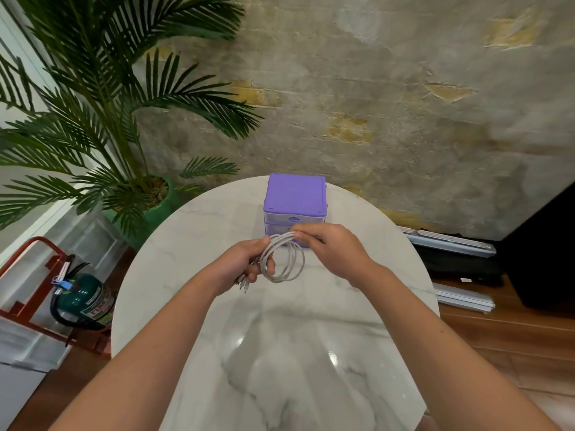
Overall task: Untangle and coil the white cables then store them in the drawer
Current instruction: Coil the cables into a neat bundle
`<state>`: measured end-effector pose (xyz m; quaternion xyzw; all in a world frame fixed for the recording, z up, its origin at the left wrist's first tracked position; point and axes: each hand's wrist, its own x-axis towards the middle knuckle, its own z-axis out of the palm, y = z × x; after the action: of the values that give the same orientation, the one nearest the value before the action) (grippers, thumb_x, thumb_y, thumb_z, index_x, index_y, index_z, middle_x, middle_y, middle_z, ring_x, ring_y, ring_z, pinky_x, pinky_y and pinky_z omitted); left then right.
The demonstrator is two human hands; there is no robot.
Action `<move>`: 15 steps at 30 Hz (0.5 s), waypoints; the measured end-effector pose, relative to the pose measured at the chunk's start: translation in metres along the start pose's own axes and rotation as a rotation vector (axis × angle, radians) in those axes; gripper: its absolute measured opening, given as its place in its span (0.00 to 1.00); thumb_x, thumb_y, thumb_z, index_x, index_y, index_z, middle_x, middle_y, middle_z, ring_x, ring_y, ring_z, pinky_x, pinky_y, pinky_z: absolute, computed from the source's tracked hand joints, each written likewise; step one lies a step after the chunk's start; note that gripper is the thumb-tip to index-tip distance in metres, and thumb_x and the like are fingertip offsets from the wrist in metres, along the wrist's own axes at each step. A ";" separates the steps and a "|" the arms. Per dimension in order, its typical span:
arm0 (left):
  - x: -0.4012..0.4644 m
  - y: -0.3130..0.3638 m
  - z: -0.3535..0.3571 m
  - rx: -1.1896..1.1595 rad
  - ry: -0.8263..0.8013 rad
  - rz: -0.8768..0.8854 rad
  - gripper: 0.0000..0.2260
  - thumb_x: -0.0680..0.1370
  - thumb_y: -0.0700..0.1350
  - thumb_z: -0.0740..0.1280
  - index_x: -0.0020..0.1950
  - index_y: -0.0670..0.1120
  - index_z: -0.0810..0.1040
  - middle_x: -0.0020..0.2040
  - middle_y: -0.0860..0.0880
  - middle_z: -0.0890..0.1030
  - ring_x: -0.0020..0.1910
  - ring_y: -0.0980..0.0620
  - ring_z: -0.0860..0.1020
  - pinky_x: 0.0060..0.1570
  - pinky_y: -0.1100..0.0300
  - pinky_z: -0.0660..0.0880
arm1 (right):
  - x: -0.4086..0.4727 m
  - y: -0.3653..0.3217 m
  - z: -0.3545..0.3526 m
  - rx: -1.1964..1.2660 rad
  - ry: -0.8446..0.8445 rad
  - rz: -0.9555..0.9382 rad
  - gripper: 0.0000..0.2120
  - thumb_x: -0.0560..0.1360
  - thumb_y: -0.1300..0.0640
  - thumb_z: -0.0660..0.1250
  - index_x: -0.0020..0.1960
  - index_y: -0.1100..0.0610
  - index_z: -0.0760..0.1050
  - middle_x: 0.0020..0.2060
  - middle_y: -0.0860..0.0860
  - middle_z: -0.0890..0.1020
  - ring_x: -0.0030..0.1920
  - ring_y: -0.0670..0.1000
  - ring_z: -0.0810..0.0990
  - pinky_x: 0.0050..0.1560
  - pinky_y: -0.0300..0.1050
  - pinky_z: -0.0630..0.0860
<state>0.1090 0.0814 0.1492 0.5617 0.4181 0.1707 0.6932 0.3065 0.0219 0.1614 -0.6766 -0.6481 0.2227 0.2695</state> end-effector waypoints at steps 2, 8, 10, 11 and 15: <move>0.002 0.001 -0.001 0.129 0.028 0.003 0.15 0.84 0.50 0.52 0.49 0.49 0.77 0.39 0.46 0.84 0.24 0.56 0.60 0.26 0.64 0.63 | 0.000 -0.003 -0.003 -0.075 -0.031 -0.005 0.12 0.80 0.45 0.59 0.57 0.42 0.79 0.51 0.42 0.84 0.52 0.50 0.80 0.53 0.50 0.77; 0.008 0.010 0.009 0.409 0.127 0.015 0.13 0.84 0.52 0.52 0.52 0.51 0.75 0.42 0.50 0.86 0.23 0.61 0.68 0.31 0.62 0.68 | -0.003 -0.013 0.000 -0.319 -0.081 -0.062 0.14 0.81 0.44 0.56 0.61 0.40 0.77 0.53 0.44 0.83 0.53 0.52 0.79 0.46 0.46 0.73; 0.007 0.010 0.012 0.407 0.121 0.013 0.14 0.84 0.52 0.52 0.48 0.52 0.76 0.37 0.50 0.85 0.24 0.60 0.70 0.30 0.63 0.68 | -0.004 -0.016 0.000 -0.310 -0.060 -0.073 0.14 0.82 0.44 0.55 0.61 0.41 0.77 0.54 0.44 0.82 0.53 0.51 0.79 0.45 0.45 0.72; 0.006 0.011 0.012 0.369 0.107 0.011 0.16 0.84 0.52 0.53 0.46 0.50 0.77 0.32 0.51 0.82 0.24 0.58 0.68 0.28 0.64 0.67 | -0.003 -0.016 -0.001 -0.285 -0.048 -0.066 0.14 0.81 0.44 0.55 0.61 0.42 0.76 0.55 0.43 0.82 0.54 0.50 0.79 0.46 0.44 0.71; 0.000 0.015 0.005 0.099 -0.041 -0.025 0.16 0.83 0.49 0.55 0.40 0.45 0.74 0.24 0.53 0.66 0.23 0.57 0.60 0.24 0.65 0.58 | -0.004 -0.012 0.000 -0.100 -0.048 -0.021 0.17 0.79 0.39 0.58 0.64 0.44 0.72 0.56 0.41 0.74 0.49 0.48 0.78 0.51 0.47 0.75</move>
<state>0.1166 0.0825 0.1630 0.5935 0.4187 0.1293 0.6751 0.2976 0.0185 0.1692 -0.6767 -0.6718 0.2034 0.2220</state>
